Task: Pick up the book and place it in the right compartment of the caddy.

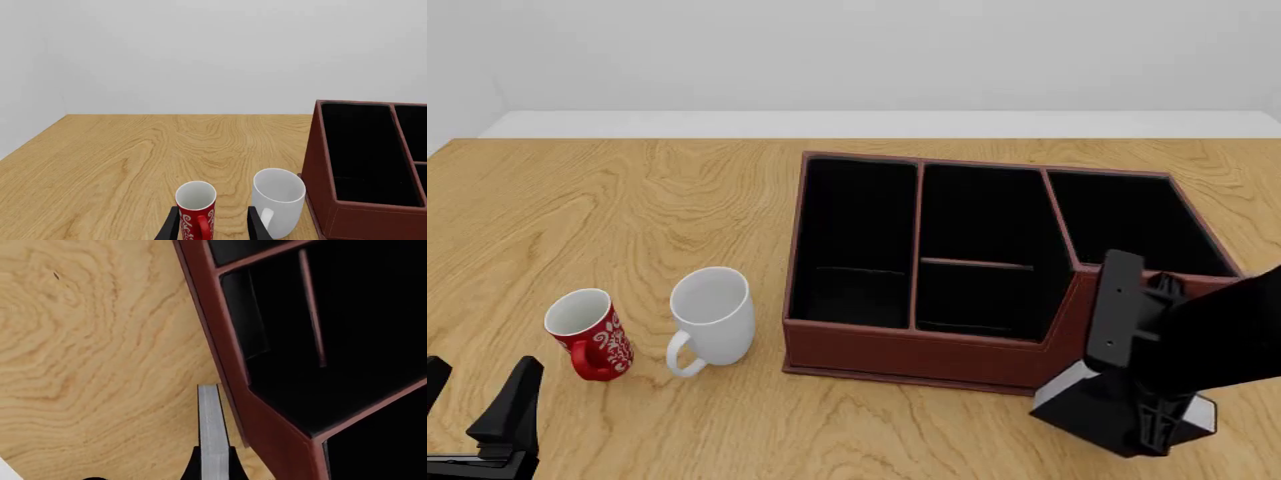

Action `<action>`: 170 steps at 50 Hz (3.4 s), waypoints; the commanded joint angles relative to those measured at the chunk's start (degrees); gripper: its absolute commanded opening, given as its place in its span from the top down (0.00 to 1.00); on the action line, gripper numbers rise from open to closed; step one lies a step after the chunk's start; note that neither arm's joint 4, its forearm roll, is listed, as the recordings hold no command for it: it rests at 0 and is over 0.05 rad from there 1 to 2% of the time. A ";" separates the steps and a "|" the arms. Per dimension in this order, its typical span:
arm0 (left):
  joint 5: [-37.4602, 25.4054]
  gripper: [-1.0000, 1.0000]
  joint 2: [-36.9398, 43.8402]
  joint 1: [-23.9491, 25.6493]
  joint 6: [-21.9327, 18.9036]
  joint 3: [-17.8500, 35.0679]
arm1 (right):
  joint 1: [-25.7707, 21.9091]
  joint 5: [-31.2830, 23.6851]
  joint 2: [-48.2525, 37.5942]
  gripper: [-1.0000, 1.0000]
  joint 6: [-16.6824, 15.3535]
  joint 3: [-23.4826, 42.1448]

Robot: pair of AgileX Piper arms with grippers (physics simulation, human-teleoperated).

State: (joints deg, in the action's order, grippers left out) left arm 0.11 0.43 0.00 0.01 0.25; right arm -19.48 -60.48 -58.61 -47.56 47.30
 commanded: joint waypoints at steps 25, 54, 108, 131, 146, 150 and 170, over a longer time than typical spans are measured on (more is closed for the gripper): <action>0.00 0.00 -0.02 0.00 0.01 0.00 | -7.53 -9.41 4.83 1.00 4.23 10.72; 0.00 0.00 0.00 0.00 -0.03 0.00 | -5.79 -9.42 9.37 1.00 -3.84 20.35; 0.00 0.00 0.00 0.00 -0.01 0.00 | 5.05 -9.41 2.33 1.00 -17.04 42.28; 0.00 0.00 0.00 0.00 -0.01 0.00 | 5.90 -4.50 -1.97 1.00 -13.74 40.33; 0.00 0.00 -0.01 0.00 0.00 0.00 | 7.22 -0.51 -3.26 1.00 -12.13 37.12; 0.00 0.00 -0.01 0.01 0.00 0.00 | 7.41 0.29 -3.23 1.00 -11.87 36.24; 0.00 0.00 0.00 0.00 -0.01 0.00 | 8.72 3.46 -3.89 1.00 -10.59 32.38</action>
State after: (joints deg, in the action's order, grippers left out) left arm 0.11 0.43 0.00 0.00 0.25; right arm -11.49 -58.99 -62.43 -59.92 80.88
